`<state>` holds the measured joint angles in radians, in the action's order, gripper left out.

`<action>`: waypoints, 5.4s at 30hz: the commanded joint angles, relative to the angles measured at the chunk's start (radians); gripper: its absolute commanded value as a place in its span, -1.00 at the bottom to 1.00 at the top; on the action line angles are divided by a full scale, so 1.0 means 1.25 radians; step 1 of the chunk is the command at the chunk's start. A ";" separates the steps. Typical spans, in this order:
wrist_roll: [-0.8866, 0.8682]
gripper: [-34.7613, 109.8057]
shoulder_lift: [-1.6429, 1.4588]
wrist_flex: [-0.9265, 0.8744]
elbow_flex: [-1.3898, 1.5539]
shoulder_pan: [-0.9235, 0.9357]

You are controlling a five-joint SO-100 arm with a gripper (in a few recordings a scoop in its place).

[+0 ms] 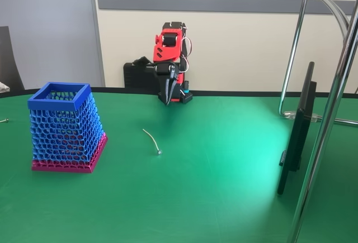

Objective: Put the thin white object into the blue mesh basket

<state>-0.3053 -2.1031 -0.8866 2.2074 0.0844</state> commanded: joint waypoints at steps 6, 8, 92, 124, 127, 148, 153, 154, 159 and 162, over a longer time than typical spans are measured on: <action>-0.198 -0.48 0.229 -0.074 -0.206 -0.016; -0.254 -0.51 0.286 -0.092 -0.250 -0.016; -0.504 -0.35 0.859 -0.129 -0.744 0.006; -0.497 -0.35 0.873 -0.129 -0.778 0.029; -0.495 -0.35 0.879 -0.129 -0.784 0.023; -0.493 -0.36 0.923 -0.147 -0.821 0.018; -0.504 -0.36 0.922 -0.147 -0.815 0.018; -0.508 -0.36 0.922 -0.147 -0.814 0.018; -0.513 -0.36 0.920 -0.147 -0.809 0.017; -0.514 -0.36 0.922 -0.147 -0.809 0.017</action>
<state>-0.9388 -0.9388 -1.0646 1.2164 0.1150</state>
